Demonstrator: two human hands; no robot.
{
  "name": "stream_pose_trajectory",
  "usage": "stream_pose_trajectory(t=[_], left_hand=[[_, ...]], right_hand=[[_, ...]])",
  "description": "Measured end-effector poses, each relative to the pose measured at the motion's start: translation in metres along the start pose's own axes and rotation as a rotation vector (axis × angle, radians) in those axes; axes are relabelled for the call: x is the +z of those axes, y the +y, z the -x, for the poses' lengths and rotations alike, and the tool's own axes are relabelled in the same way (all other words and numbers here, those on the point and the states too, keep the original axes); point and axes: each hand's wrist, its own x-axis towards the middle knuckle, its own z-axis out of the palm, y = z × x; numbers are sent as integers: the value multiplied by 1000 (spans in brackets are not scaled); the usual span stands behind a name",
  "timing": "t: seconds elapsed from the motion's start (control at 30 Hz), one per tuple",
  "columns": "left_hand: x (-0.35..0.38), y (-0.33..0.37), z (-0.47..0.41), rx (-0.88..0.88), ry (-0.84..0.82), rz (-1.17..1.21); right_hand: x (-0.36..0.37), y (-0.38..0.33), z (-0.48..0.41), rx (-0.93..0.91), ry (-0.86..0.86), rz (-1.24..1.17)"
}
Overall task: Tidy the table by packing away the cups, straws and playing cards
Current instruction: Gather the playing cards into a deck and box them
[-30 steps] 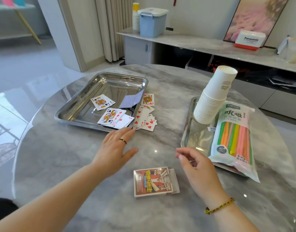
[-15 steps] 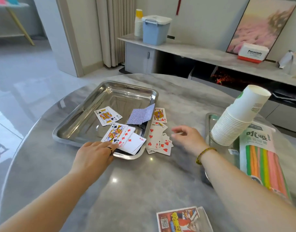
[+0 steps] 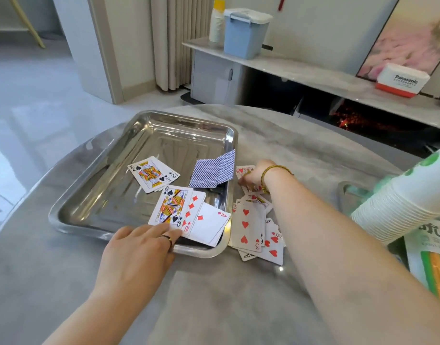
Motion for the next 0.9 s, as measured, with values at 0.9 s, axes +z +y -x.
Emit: stream_pose_trajectory(t=[0.9], left_hand=[[-35, -3, 16, -48, -210, 65]], right_hand=[[-34, 34, 64, -358, -241, -52]])
